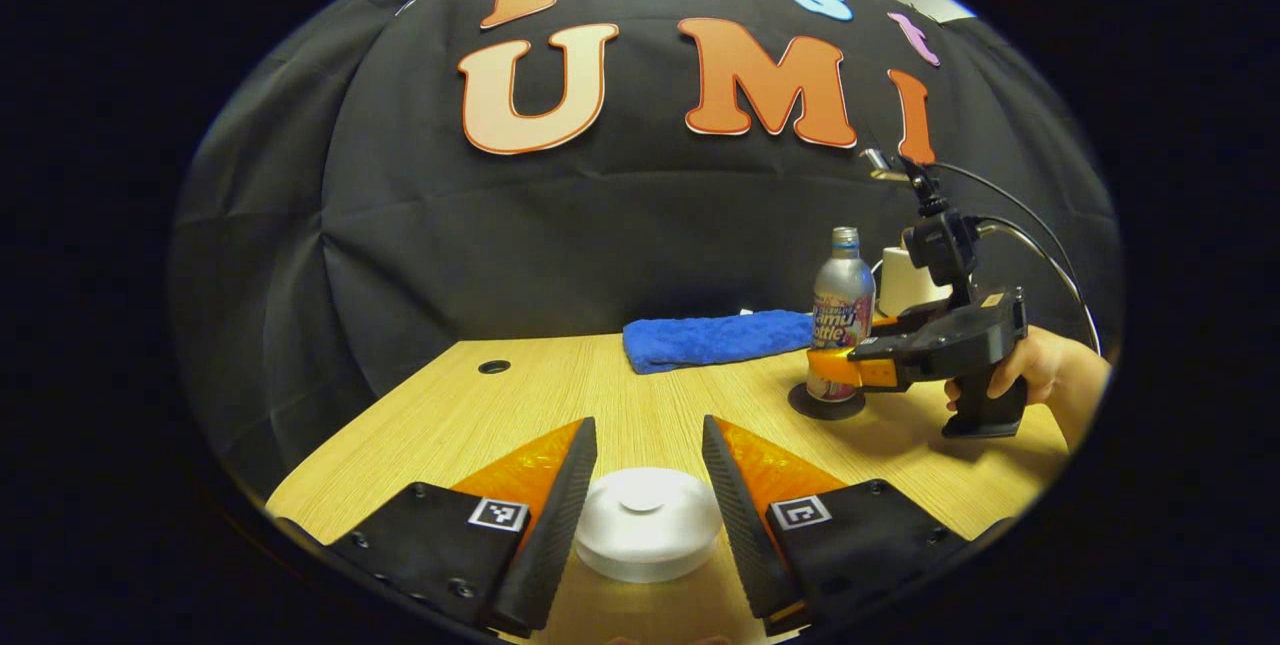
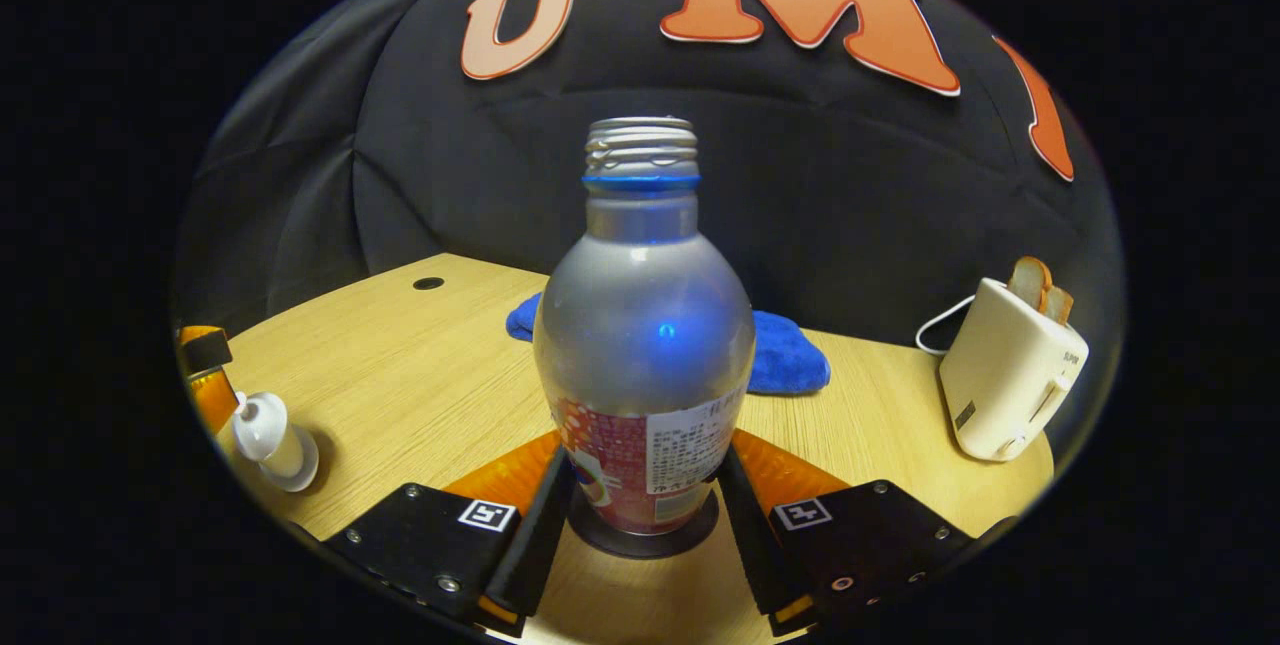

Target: Open the teacup lid with one hand, grasp the water bottle and pour water into the teacup with the other hand; after pouring, place the water bottle on the coaster and then close the teacup lid.

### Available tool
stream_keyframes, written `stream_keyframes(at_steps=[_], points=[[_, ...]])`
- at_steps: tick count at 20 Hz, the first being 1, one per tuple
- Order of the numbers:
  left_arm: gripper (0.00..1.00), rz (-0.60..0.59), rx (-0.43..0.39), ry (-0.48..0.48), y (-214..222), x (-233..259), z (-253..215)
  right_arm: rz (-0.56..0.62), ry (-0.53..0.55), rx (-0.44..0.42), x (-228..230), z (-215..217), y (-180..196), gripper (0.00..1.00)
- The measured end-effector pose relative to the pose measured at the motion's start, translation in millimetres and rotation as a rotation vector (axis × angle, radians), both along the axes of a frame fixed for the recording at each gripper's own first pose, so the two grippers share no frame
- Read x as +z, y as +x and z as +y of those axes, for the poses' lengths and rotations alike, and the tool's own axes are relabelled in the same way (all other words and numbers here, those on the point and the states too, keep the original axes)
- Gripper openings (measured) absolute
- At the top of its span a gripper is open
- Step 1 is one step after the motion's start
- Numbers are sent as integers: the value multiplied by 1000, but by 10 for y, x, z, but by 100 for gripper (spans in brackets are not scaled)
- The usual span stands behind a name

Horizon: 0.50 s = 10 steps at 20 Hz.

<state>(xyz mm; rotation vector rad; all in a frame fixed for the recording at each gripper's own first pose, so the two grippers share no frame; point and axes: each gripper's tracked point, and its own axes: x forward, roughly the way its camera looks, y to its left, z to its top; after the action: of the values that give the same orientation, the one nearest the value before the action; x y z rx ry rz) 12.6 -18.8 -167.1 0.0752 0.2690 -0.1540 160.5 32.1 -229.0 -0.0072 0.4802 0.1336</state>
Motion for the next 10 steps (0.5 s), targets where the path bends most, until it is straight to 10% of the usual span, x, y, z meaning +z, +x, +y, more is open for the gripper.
stream_keyframes(at_steps=[10], points=[[85,-34,22,-32,-64,181,-70,87,62,-41,-229,-27,-81,87]])
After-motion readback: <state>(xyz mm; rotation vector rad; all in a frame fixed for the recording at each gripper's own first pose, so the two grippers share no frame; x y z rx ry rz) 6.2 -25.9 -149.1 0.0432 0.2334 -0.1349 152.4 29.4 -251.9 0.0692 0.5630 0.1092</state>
